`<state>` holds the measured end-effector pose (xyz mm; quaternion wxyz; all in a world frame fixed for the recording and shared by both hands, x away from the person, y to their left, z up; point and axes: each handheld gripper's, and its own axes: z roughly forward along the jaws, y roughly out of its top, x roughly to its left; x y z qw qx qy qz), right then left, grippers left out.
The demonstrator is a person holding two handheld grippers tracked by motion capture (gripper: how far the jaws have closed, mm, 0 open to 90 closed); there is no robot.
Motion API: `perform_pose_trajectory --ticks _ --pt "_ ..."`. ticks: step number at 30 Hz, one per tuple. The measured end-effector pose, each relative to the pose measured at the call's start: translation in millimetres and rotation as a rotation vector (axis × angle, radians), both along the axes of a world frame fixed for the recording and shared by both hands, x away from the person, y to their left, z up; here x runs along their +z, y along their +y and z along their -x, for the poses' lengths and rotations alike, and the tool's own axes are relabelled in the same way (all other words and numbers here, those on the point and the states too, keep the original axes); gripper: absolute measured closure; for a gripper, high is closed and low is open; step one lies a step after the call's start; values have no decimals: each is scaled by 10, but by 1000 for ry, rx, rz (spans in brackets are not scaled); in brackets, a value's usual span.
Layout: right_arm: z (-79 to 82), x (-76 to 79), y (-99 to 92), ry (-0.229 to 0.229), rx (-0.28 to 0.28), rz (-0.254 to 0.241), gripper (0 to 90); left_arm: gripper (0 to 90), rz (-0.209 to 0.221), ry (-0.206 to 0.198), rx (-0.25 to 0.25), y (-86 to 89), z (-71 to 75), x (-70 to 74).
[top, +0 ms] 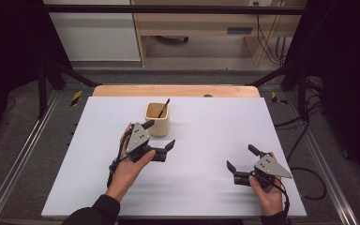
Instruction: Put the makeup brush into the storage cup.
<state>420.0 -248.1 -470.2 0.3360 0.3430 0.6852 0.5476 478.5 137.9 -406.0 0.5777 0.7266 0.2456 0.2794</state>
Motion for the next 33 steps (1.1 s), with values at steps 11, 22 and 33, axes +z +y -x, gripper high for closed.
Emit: perform_pose_trajectory --ticks 11,22,33 --pt "4 1 0 -1 0 3 20 10 -13 -2 18 154 51 -110" --pt "4 -1 2 -2 0 5 20 12 -11 -3 56 378 109 -176" --pt "8 4 1 -2 -1 1 24 9 -14 -16 95 596 173 -218"
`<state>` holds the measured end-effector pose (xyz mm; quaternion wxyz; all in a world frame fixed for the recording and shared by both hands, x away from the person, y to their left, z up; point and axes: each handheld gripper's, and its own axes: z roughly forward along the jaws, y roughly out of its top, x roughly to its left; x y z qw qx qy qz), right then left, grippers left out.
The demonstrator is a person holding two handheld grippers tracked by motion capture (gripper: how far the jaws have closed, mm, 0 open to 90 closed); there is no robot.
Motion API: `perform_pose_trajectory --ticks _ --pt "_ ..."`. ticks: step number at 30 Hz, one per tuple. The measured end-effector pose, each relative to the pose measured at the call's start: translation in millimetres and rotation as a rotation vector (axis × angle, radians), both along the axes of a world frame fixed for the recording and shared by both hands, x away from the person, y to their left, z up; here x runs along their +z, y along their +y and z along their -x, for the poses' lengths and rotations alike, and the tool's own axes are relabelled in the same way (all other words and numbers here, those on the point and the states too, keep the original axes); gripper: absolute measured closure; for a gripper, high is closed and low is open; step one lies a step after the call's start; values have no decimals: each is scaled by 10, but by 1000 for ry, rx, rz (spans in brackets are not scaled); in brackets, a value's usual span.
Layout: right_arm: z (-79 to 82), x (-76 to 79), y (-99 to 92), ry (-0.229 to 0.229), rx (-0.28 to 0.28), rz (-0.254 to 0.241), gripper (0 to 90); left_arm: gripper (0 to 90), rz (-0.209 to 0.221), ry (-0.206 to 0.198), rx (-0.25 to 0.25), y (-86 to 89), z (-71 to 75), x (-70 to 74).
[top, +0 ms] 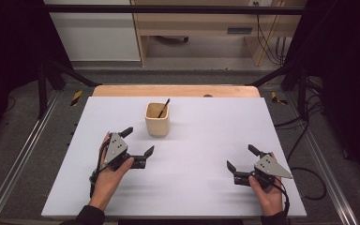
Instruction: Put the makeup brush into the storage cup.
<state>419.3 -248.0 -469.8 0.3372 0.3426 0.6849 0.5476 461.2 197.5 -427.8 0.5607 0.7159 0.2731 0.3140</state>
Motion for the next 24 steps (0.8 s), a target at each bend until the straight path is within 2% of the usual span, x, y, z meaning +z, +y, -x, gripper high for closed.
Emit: perform_pose_trajectory --ticks 8,12,16,24 --pt "7 16 -23 -1 -2 -10 20 9 11 -9 34 174 58 -10" --pt "12 28 -54 -1 -9 -19 20 10 8 -34 43 254 82 -6" --pt "20 42 -90 -7 -18 -24 20 10 12 -30 55 325 115 -8" --pt "35 57 -183 -8 -42 -39 20 14 24 -49 78 472 163 1"
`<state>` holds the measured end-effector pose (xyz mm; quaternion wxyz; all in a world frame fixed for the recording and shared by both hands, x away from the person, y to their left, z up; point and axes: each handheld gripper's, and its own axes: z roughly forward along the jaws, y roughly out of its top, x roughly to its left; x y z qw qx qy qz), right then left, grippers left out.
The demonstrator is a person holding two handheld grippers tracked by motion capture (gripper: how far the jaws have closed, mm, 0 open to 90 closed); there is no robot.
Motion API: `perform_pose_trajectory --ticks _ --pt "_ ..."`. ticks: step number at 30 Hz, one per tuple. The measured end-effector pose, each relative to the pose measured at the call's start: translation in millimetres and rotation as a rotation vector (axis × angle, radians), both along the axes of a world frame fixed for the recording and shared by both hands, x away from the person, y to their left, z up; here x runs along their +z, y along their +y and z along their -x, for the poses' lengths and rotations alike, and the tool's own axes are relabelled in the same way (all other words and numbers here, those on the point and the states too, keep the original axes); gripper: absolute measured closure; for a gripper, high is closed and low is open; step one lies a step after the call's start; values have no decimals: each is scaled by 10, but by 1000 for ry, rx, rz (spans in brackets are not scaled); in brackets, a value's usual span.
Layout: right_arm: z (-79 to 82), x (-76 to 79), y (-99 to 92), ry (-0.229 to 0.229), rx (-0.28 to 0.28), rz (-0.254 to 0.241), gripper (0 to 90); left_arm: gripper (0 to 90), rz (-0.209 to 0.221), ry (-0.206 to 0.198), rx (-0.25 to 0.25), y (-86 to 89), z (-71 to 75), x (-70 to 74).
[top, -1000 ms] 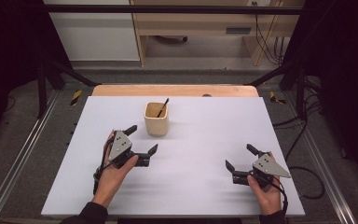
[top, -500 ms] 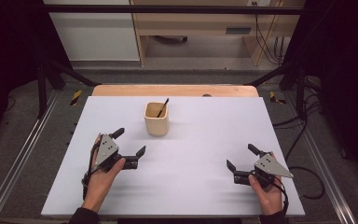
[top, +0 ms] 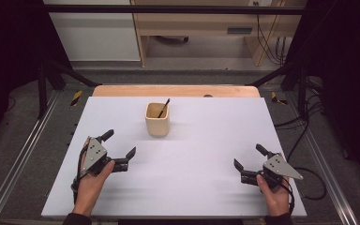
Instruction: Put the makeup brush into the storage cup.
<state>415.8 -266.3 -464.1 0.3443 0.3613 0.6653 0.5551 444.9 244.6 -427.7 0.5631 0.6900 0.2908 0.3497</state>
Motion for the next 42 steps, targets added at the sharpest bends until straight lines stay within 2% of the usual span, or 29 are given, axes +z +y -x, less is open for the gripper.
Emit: perform_pose_trajectory --ticks 4,5,6,18,27,32,37,42 --pt "4 2 -31 0 -8 -3 20 14 12 -11 17 70 29 4" --pt "4 3 -38 -3 -9 -4 20 14 9 -27 20 92 29 5" --pt "5 4 -45 -2 -12 -4 21 14 13 -15 25 111 44 -2" --pt "5 -3 -114 -3 -34 -6 22 16 43 -3 77 325 164 -161" --pt "12 -7 -152 -2 -42 -11 22 19 82 -19 122 490 239 -208" --pt "4 -19 -152 -24 -56 -6 23 19 103 -29 135 559 282 -205" --pt "0 -31 -137 -29 -57 -1 23 19 104 -36 143 595 322 -225" --pt "-11 -50 -110 -32 -46 3 24 21 115 -33 128 610 351 -260"
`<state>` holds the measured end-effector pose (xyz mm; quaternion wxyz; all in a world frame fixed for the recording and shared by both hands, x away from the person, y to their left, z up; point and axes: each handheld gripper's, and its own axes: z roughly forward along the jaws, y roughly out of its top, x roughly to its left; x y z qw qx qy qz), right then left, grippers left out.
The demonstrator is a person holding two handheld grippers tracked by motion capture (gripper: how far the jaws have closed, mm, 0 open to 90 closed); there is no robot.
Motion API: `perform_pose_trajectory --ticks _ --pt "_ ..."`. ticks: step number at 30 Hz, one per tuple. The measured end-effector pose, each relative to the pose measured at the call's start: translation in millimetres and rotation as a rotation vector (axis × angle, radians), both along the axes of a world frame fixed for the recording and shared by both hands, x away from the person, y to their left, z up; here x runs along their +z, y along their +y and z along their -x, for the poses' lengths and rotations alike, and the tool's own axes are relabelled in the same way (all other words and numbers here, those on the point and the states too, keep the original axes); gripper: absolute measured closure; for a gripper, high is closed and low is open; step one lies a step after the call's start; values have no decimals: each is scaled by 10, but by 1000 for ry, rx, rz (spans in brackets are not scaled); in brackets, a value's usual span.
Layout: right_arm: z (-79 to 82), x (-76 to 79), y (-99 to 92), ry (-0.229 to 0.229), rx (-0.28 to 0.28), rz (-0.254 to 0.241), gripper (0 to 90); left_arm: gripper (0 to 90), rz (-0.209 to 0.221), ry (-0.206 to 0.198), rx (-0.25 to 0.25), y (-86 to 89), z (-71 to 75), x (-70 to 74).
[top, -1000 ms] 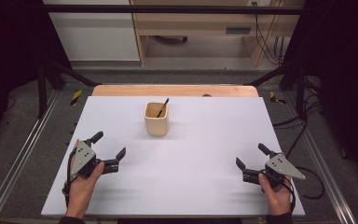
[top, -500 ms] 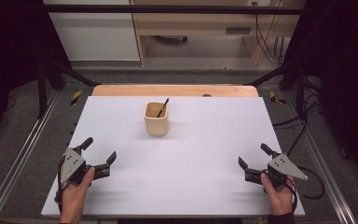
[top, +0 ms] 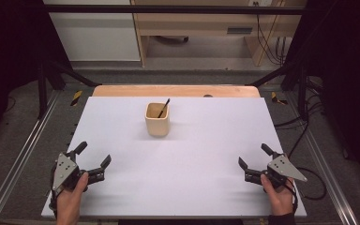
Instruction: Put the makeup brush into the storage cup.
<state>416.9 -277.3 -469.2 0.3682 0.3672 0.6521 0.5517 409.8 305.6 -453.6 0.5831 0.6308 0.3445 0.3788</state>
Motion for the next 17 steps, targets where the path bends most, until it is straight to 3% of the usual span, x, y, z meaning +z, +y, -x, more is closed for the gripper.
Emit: perform_pose_trajectory --ticks 2,9,17 --pt "-7 -12 26 -1 5 16 25 20 13 -1 -8 -5 1 -11" --pt "-33 -56 100 22 40 36 29 20 -1 12 -28 -12 -48 -71" --pt "-55 -81 134 34 43 52 30 19 -21 14 -46 -57 -53 -89"
